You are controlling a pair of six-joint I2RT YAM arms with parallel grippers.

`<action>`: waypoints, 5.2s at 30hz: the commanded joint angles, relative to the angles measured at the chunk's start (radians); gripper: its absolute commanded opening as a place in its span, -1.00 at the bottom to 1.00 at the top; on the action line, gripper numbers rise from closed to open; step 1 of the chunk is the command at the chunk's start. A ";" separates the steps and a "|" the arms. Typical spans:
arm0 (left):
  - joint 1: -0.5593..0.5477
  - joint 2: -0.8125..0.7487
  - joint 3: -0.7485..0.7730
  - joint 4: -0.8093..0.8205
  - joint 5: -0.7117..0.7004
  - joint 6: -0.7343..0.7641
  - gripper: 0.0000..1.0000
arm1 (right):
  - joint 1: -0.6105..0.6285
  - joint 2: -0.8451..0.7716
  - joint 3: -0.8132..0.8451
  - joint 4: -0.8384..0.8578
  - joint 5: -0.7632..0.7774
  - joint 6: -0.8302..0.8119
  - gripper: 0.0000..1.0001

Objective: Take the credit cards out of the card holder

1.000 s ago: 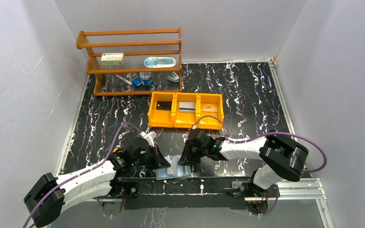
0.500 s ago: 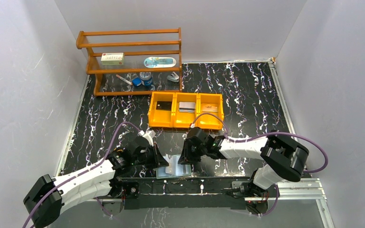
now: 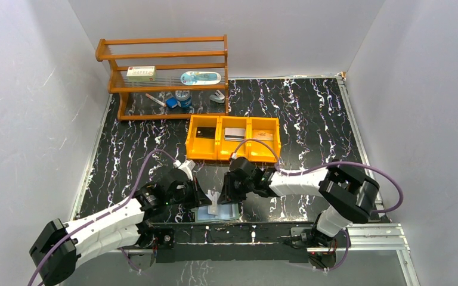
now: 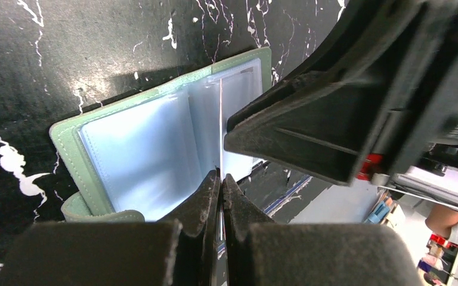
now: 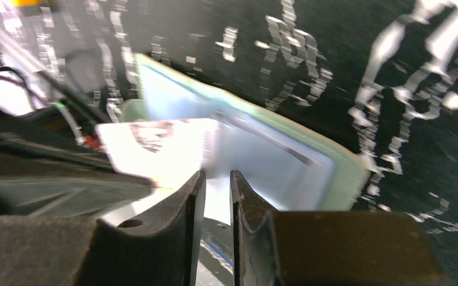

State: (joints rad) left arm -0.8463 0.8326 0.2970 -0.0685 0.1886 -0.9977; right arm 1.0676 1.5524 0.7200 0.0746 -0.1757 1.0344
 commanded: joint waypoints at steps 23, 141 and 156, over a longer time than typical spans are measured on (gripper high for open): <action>0.034 0.022 0.316 -0.313 -0.187 0.276 -1.00 | -0.025 -0.307 0.001 -0.319 0.405 -0.029 0.17; 0.359 -0.190 0.370 -0.370 -0.342 0.623 0.97 | -0.262 0.171 0.593 -0.163 0.361 -1.569 -1.00; 0.359 -0.187 0.369 -0.369 -0.324 0.632 0.97 | -0.262 0.390 0.755 -0.273 0.491 -1.784 -1.00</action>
State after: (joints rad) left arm -0.4927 0.6537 0.6613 -0.4446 -0.1383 -0.3805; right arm 0.8055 1.9373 1.4445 -0.2024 0.2714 -0.6735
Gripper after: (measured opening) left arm 0.983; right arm 0.020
